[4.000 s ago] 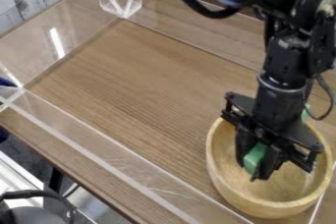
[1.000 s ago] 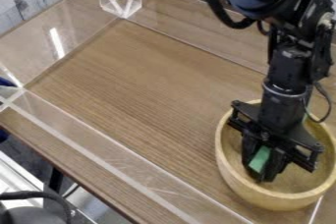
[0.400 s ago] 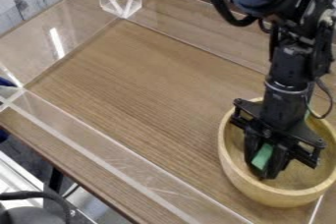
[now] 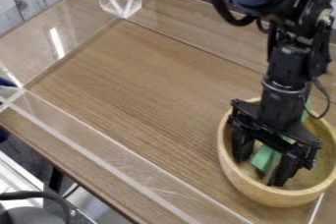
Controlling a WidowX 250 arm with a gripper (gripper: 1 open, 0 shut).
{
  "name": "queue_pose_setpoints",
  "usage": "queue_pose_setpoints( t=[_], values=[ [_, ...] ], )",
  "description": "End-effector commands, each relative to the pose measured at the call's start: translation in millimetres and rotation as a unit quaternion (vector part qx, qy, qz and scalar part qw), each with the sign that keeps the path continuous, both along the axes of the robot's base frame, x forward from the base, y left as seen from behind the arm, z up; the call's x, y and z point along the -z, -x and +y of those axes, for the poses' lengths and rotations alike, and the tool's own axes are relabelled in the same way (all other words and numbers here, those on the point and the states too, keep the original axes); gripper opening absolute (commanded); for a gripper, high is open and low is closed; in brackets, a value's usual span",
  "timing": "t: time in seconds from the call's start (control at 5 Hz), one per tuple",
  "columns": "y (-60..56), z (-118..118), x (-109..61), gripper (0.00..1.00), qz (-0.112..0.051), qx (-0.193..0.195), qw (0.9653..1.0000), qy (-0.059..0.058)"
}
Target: Put the green block in the brown bowl
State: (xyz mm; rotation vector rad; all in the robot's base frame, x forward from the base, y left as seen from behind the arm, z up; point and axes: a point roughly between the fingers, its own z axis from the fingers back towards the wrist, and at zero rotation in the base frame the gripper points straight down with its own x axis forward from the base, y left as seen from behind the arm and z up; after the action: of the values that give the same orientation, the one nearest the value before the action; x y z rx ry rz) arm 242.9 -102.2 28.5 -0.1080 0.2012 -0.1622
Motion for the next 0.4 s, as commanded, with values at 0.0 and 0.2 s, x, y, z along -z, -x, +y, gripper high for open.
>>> queue_pose_setpoints(
  t=[0.0, 0.2],
  values=[
    [-5.7, 7.1, -19.3, 1.0, -0.026, -0.014, 0.9995, 0.004],
    [-6.5, 10.9, -32.3, 1.0, -0.041, -0.02, 0.9989, 0.002]
  ],
)
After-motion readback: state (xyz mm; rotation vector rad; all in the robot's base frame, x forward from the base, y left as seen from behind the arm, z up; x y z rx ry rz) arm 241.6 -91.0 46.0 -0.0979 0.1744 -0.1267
